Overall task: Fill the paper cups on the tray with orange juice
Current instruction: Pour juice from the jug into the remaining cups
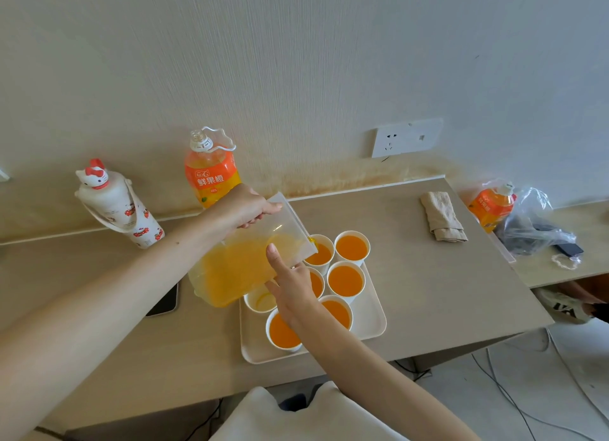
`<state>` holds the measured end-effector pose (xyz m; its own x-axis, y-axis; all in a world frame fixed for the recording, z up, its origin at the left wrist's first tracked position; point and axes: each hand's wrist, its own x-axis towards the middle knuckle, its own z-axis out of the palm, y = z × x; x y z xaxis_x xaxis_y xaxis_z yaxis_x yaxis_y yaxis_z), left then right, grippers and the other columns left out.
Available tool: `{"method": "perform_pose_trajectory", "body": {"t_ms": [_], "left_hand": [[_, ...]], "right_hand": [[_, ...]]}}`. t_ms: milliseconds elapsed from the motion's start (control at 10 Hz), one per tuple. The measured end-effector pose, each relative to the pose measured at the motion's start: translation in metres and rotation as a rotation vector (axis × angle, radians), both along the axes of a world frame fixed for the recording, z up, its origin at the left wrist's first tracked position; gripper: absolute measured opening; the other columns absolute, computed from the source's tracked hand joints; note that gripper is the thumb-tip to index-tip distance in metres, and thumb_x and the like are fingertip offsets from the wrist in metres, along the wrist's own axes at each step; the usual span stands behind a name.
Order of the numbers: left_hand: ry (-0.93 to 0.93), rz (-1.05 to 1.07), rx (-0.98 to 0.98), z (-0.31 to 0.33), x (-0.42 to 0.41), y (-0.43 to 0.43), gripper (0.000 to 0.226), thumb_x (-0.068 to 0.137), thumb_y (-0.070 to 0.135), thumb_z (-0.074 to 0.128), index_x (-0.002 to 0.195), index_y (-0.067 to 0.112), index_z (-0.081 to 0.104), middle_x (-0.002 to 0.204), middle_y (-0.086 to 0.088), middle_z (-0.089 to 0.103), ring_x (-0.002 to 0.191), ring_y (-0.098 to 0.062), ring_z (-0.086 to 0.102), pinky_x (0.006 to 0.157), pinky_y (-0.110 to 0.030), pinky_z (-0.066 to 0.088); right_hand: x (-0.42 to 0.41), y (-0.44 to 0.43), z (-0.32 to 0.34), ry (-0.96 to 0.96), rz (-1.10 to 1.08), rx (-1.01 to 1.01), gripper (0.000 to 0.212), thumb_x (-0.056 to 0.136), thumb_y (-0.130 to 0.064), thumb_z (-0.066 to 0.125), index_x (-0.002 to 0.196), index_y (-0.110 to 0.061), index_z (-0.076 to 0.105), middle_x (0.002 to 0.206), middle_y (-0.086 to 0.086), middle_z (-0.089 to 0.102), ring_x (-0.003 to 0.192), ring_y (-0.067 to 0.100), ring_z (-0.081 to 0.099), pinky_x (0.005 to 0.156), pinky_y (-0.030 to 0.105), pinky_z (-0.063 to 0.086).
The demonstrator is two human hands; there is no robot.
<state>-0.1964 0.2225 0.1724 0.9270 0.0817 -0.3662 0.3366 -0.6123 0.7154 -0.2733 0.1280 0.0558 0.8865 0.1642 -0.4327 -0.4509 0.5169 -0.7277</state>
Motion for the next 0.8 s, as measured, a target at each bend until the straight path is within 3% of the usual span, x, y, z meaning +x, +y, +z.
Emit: {"method": "perform_pose_trajectory", "body": {"t_ms": [100, 200, 300, 400, 500, 800], "left_hand": [[0.002, 0.002, -0.004, 0.0, 0.0, 0.0003, 0.044, 0.084, 0.028, 0.072, 0.056, 0.012, 0.042, 0.051, -0.002, 0.038, 0.045, -0.015, 0.031, 0.049, -0.025, 0.027], [-0.001, 0.0, -0.006, 0.0001, 0.0001, -0.0002, 0.044, 0.084, 0.028, 0.072, 0.056, 0.012, 0.043, 0.051, -0.002, 0.038, 0.045, -0.015, 0.031, 0.05, -0.025, 0.027], [-0.003, 0.0, -0.003, -0.0011, -0.0004, -0.0003, 0.043, 0.084, 0.029, 0.072, 0.057, 0.012, 0.043, 0.051, -0.002, 0.038, 0.046, -0.015, 0.031, 0.051, -0.026, 0.028], [-0.008, 0.006, 0.001, -0.002, 0.0004, 0.001, 0.044, 0.083, 0.03, 0.073, 0.056, 0.013, 0.043, 0.05, -0.001, 0.039, 0.045, -0.015, 0.032, 0.051, -0.026, 0.028], [-0.008, 0.004, 0.0, -0.0019, 0.0003, 0.0009, 0.044, 0.083, 0.03, 0.073, 0.056, 0.013, 0.043, 0.049, -0.001, 0.038, 0.045, -0.015, 0.032, 0.051, -0.026, 0.028], [-0.013, 0.008, -0.011, -0.0002, -0.0009, 0.0005, 0.043, 0.083, 0.028, 0.073, 0.056, 0.013, 0.043, 0.05, -0.002, 0.039, 0.046, -0.015, 0.032, 0.051, -0.026, 0.028]], "right_hand": [[-0.0009, -0.0001, 0.0008, -0.004, 0.003, 0.008, 0.063, 0.064, -0.043, 0.076, 0.119, -0.027, 0.05, 0.113, -0.002, 0.066, 0.104, 0.018, 0.063, 0.081, 0.03, 0.055], [-0.0001, 0.001, -0.0006, 0.01, -0.001, -0.008, 0.074, 0.062, -0.046, 0.078, 0.126, -0.024, 0.049, 0.118, 0.001, 0.065, 0.111, 0.022, 0.061, 0.094, 0.04, 0.053], [0.0001, 0.0009, -0.0022, 0.008, 0.004, -0.021, 0.076, 0.059, -0.049, 0.079, 0.124, -0.025, 0.05, 0.117, 0.0, 0.065, 0.111, 0.021, 0.061, 0.098, 0.042, 0.051], [-0.0004, 0.0007, -0.0005, 0.003, 0.005, -0.003, 0.062, 0.063, -0.045, 0.076, 0.117, -0.028, 0.05, 0.112, -0.003, 0.065, 0.102, 0.018, 0.062, 0.087, 0.034, 0.053], [-0.0007, 0.0013, 0.0, 0.014, -0.002, -0.009, 0.071, 0.062, -0.046, 0.077, 0.123, -0.025, 0.048, 0.118, 0.0, 0.064, 0.11, 0.021, 0.061, 0.097, 0.041, 0.051], [-0.0017, 0.0011, 0.0008, 0.015, -0.007, -0.007, 0.072, 0.064, -0.045, 0.076, 0.127, -0.026, 0.045, 0.119, -0.002, 0.062, 0.113, 0.021, 0.058, 0.097, 0.04, 0.048]]}}
